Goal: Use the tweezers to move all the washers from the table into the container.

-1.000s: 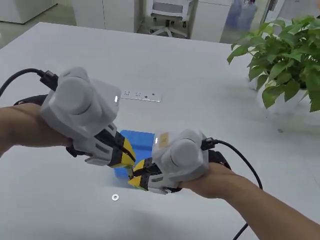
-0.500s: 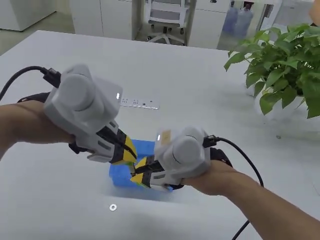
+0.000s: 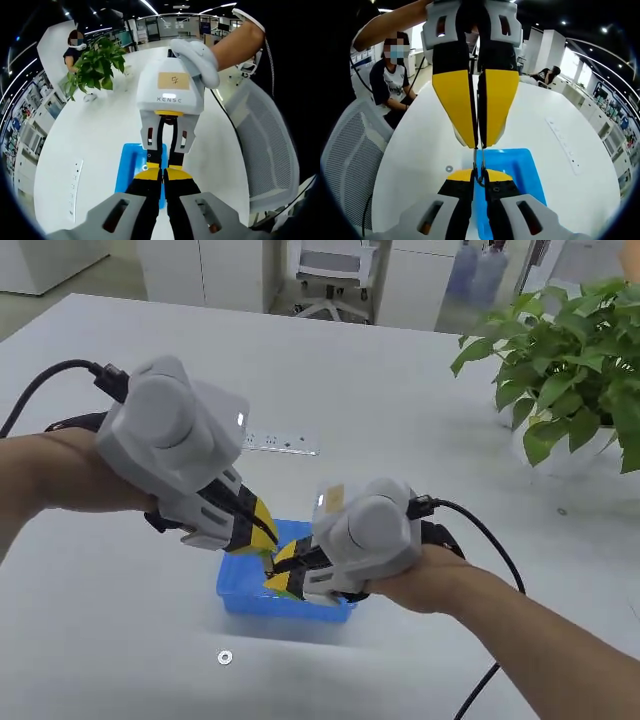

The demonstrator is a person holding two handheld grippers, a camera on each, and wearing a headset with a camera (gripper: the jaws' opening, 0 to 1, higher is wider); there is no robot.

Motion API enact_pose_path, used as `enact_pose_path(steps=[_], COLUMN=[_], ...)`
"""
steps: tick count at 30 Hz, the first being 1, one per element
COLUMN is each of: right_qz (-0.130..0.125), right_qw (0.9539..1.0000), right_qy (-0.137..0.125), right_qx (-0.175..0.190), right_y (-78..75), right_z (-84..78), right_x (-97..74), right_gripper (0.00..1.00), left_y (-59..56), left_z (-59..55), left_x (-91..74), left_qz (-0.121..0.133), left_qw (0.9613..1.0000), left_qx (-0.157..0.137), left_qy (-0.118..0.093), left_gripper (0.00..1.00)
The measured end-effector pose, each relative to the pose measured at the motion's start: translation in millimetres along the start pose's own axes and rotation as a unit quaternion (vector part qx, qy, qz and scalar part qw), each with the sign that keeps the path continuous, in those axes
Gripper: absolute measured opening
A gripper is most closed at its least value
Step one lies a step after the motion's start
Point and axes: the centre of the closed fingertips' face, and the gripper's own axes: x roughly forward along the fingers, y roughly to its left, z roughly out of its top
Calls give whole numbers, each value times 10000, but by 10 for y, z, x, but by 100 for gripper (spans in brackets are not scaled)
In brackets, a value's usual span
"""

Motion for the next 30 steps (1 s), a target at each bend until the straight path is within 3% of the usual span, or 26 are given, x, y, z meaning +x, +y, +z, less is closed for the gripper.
enact_pose_path(steps=[15,30], right_qz=[87,258], right_qw=[9999,9992], right_qy=[31,102], right_qx=[125,278], right_y=[-153,-274], right_z=[-124,-298], right_x=[162,405], right_gripper=[10,10], left_y=[185,343], left_z=[-150,-380], left_x=[135,318], left_qz=[-39,-105], left_qw=[10000,9996], left_qx=[-74,-227], left_qy=[25,90], left_gripper=[5,5])
